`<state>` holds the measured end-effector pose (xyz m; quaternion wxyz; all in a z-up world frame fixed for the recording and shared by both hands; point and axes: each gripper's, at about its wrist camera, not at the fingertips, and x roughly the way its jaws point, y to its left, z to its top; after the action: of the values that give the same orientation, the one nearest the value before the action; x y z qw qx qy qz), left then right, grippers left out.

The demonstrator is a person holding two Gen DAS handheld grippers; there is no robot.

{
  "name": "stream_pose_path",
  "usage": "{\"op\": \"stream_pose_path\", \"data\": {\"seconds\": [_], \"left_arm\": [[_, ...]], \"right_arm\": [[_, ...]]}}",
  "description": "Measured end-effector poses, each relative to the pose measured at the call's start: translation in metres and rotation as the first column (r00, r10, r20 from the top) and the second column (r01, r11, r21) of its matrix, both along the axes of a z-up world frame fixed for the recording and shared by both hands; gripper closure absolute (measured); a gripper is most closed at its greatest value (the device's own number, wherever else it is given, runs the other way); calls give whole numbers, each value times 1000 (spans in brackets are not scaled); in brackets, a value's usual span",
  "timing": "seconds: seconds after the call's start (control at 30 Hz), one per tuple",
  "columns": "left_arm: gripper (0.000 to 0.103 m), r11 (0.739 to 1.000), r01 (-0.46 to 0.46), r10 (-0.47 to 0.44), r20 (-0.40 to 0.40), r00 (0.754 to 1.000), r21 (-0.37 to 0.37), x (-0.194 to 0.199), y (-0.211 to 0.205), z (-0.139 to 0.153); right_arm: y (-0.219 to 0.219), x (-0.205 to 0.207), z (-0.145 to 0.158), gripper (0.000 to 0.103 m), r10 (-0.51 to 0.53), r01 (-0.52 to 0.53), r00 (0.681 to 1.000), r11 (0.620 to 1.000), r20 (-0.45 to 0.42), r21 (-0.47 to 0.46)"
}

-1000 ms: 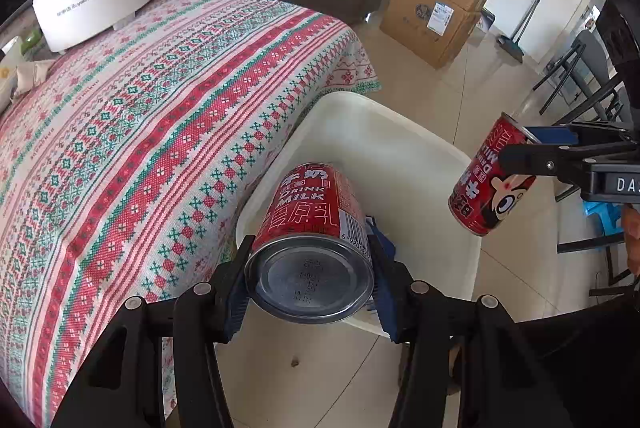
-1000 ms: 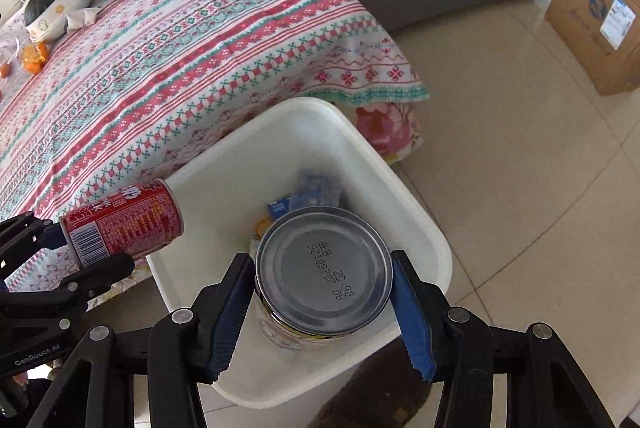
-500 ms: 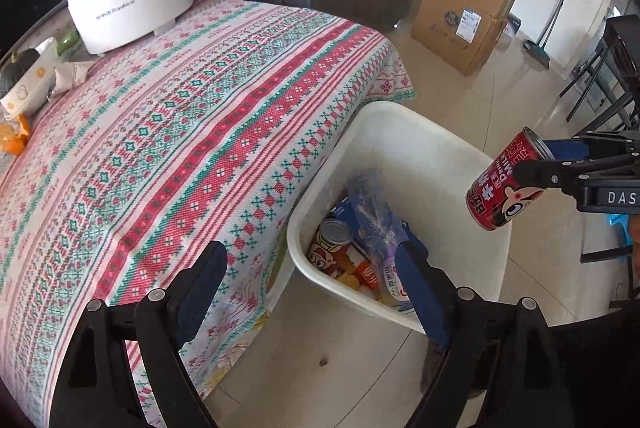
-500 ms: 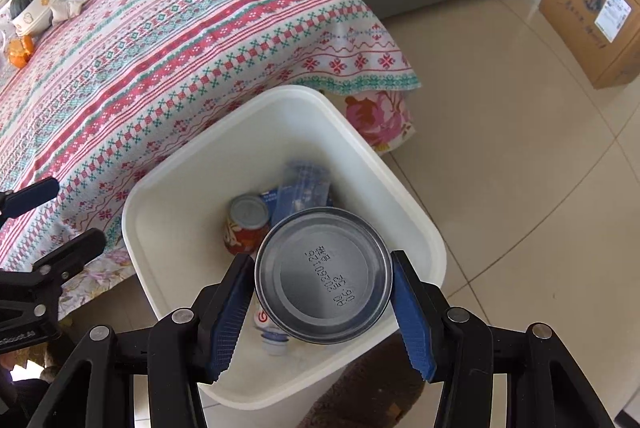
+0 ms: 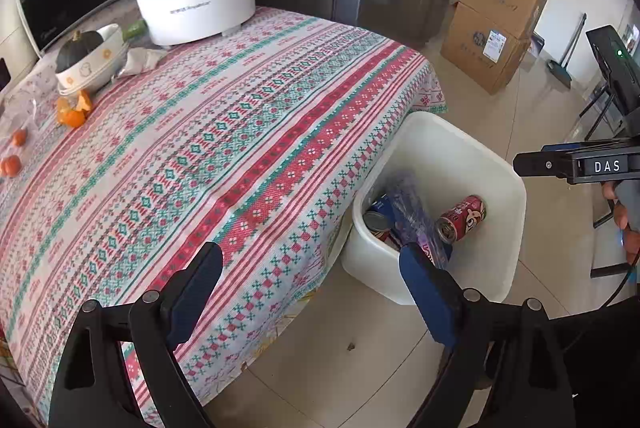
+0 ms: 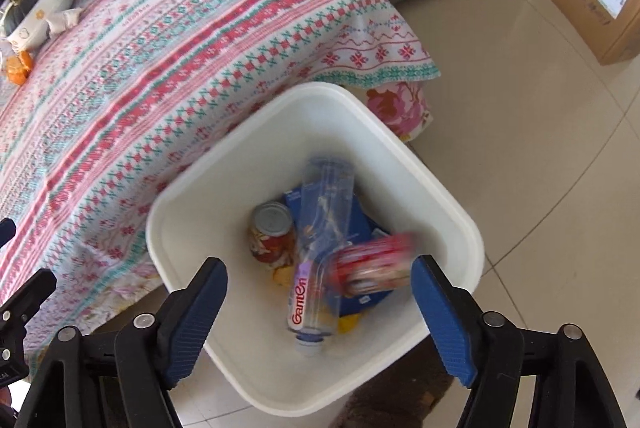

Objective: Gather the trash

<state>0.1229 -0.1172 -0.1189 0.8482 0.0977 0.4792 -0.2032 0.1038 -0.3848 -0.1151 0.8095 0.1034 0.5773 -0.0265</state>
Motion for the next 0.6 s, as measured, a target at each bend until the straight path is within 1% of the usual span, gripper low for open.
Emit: {"op": "stream_pose_path", "data": {"seconds": [0.13,0.2,0.27,0.4,0.6], "left_arm": [[10,999,-35,35,25,999,3,-14,15,14],[9,997,-76,76,39,996,-11,-22,25,24],[9,992,-119,121,50,991,-44,-33,36,35],[9,979,-196,200,116,973,-51,-66,49,57],[7,961,-269,277,206,938,-68,-116,64,77]], "right_arm": [[13,-5,10,18,-1,1,1000,1000,28,-14],[20,-11,19,16,1,1,998,999,63,-32],[31,-20,31,8,11,-5,994,999,107,-53],[59,-47,54,6,43,-27,977,996,209,-79],[102,-89,80,5,99,-47,935,986,340,-160]]}}
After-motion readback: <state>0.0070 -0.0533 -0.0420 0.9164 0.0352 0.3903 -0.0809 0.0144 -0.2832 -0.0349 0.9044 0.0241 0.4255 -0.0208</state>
